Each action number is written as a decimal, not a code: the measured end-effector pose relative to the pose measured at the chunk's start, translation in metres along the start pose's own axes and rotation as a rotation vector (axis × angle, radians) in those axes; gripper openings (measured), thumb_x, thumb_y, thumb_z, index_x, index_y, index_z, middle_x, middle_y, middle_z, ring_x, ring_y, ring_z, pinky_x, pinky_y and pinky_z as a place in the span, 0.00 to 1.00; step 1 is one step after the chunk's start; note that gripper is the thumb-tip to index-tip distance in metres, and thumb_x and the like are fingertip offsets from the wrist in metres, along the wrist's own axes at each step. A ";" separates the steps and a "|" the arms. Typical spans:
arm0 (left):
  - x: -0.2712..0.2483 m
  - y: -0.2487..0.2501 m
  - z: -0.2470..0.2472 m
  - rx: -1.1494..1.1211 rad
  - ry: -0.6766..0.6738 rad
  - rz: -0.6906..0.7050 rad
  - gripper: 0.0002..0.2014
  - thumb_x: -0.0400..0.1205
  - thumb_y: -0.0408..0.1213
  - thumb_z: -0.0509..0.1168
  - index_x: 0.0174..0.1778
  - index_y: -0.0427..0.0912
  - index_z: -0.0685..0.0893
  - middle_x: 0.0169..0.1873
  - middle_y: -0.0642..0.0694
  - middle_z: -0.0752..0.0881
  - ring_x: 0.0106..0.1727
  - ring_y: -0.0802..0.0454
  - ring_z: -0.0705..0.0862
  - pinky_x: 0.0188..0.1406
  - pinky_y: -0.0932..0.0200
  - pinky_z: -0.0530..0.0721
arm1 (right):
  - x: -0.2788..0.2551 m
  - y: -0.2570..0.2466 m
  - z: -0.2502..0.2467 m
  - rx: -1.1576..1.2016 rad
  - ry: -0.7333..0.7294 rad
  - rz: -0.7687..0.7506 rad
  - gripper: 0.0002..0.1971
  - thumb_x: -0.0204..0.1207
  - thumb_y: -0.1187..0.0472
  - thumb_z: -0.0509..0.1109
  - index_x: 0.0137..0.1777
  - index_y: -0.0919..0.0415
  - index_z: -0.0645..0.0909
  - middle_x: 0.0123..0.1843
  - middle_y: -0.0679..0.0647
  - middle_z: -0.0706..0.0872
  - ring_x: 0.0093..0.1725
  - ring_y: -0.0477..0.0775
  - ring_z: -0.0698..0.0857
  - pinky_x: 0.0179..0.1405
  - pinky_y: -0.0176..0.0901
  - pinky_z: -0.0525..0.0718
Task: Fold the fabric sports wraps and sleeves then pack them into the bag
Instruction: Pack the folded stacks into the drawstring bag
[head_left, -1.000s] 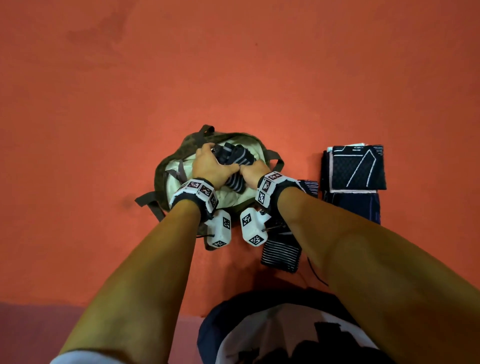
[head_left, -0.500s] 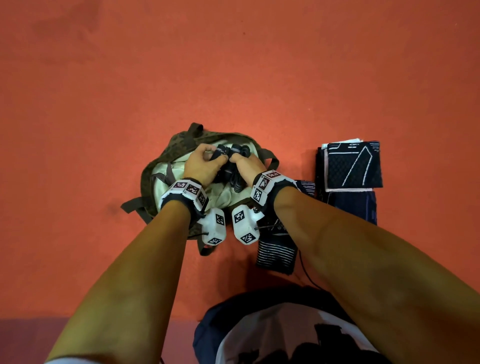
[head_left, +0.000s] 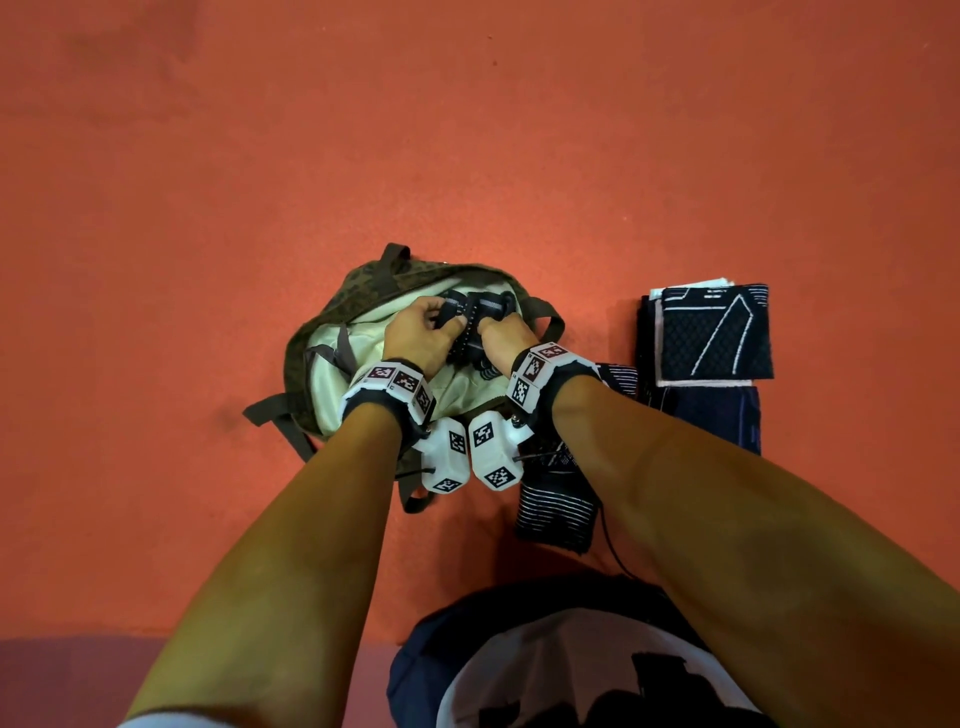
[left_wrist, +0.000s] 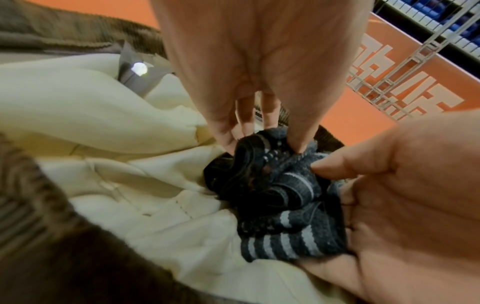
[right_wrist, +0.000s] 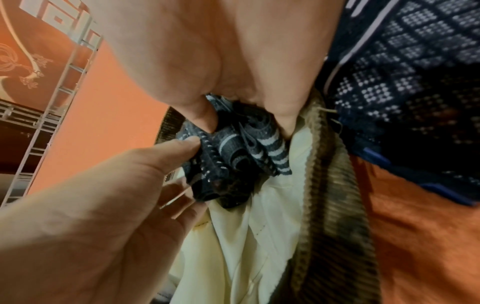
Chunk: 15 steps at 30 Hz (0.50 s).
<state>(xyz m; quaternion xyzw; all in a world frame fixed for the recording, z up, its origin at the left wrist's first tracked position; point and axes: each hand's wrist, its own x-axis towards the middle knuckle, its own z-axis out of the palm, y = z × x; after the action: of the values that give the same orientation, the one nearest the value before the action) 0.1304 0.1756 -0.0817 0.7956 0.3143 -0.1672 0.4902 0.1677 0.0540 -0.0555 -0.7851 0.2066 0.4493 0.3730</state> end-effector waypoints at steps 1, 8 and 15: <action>-0.001 0.001 0.000 0.020 -0.006 0.002 0.17 0.79 0.43 0.74 0.62 0.44 0.84 0.57 0.46 0.89 0.60 0.49 0.86 0.68 0.48 0.82 | 0.000 0.001 0.000 -0.022 -0.007 -0.001 0.22 0.88 0.60 0.56 0.76 0.70 0.73 0.75 0.68 0.77 0.72 0.67 0.78 0.66 0.48 0.75; -0.010 0.004 -0.001 0.072 -0.027 -0.031 0.21 0.79 0.46 0.74 0.66 0.49 0.79 0.58 0.46 0.87 0.58 0.47 0.86 0.65 0.49 0.83 | -0.011 0.006 0.001 -0.060 0.032 -0.012 0.15 0.81 0.57 0.64 0.62 0.66 0.78 0.56 0.64 0.85 0.47 0.63 0.84 0.42 0.47 0.78; -0.030 0.022 -0.013 0.124 0.002 -0.022 0.25 0.81 0.40 0.70 0.75 0.44 0.76 0.62 0.45 0.87 0.62 0.45 0.85 0.58 0.60 0.78 | -0.039 0.004 -0.008 -0.066 0.097 -0.072 0.16 0.79 0.63 0.66 0.66 0.62 0.75 0.64 0.65 0.81 0.55 0.64 0.81 0.47 0.47 0.76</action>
<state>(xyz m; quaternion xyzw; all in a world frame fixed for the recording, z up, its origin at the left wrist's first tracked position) 0.1220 0.1702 -0.0432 0.8212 0.3122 -0.1910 0.4379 0.1491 0.0451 -0.0210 -0.8246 0.1813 0.4036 0.3525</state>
